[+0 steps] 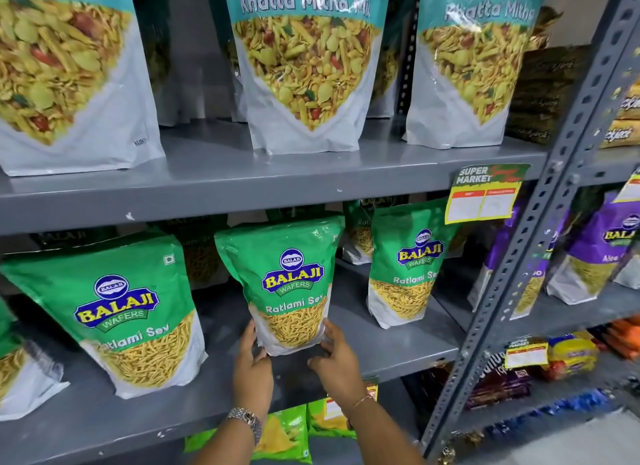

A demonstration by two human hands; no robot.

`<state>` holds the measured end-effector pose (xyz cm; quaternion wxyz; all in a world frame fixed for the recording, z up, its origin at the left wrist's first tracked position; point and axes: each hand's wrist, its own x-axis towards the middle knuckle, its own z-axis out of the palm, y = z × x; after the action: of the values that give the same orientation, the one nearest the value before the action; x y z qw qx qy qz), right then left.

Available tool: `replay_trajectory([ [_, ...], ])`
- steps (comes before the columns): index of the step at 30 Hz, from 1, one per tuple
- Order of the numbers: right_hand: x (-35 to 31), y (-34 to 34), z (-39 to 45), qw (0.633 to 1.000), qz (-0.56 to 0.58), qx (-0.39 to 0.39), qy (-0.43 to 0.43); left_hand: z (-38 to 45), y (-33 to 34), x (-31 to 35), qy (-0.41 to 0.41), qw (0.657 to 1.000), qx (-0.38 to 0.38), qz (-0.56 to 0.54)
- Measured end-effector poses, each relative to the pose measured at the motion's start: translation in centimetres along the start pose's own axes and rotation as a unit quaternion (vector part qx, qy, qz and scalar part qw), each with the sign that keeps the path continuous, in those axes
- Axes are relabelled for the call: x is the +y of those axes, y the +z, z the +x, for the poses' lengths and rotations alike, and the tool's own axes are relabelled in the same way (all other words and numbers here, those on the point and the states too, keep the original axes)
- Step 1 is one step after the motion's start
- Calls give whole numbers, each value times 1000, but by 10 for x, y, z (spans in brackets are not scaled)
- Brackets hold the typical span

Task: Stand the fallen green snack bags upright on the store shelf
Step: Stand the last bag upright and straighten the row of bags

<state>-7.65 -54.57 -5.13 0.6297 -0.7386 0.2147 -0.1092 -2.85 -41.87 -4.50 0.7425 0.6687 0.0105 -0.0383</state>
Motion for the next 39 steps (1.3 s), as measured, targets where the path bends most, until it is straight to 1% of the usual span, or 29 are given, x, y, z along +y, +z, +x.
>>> replay_trajectory([
  [7,-1,-3,-5,1000,5,-7,3,-5,-1,-2,-9,1000,4,28],
  [13,-1,-1,-10,1000,16,-10,17,-5,-4,0,-22,999,-8,48],
  [17,1,-3,-11,999,19,-26,9,-9,-6,0,-23,998,-18,61],
  [18,0,-4,-11,999,24,-37,11,-11,-7,1,-24,998,-12,62],
  [20,-6,-9,-15,998,38,-50,12,-14,-8,-1,-48,997,33,42],
  [21,-11,-15,-17,999,42,-29,4,-17,-7,-6,-64,995,67,27],
  [22,-17,-26,-17,999,32,25,-10,-22,-3,-10,-78,993,91,21],
  [23,-24,-40,-16,995,17,100,-26,-32,2,-14,-100,991,90,20],
  [24,-30,-58,-13,982,5,185,-43,-45,10,-16,-120,991,61,19],
  [25,-34,-80,-8,963,5,263,-53,-57,24,-14,-131,991,10,11],
  [26,-36,-103,-1,948,11,313,-48,-67,40,-11,-133,990,-44,10],
  [27,-36,-124,8,943,10,331,-24,-74,57,-8,-118,988,-93,28],
  [29,-30,-155,29,957,0,287,45,-70,91,0,-77,982,-159,68],
  [31,-18,-172,49,968,-25,236,79,-48,119,5,-76,977,-182,77],
  [35,12,-185,82,987,-18,148,68,-2,155,5,-46,978,-158,129],
  [37,23,-188,90,990,-5,129,62,14,164,1,-30,973,-153,171],
  [39,29,-188,92,991,13,130,34,25,169,-7,-8,965,-155,210],
])
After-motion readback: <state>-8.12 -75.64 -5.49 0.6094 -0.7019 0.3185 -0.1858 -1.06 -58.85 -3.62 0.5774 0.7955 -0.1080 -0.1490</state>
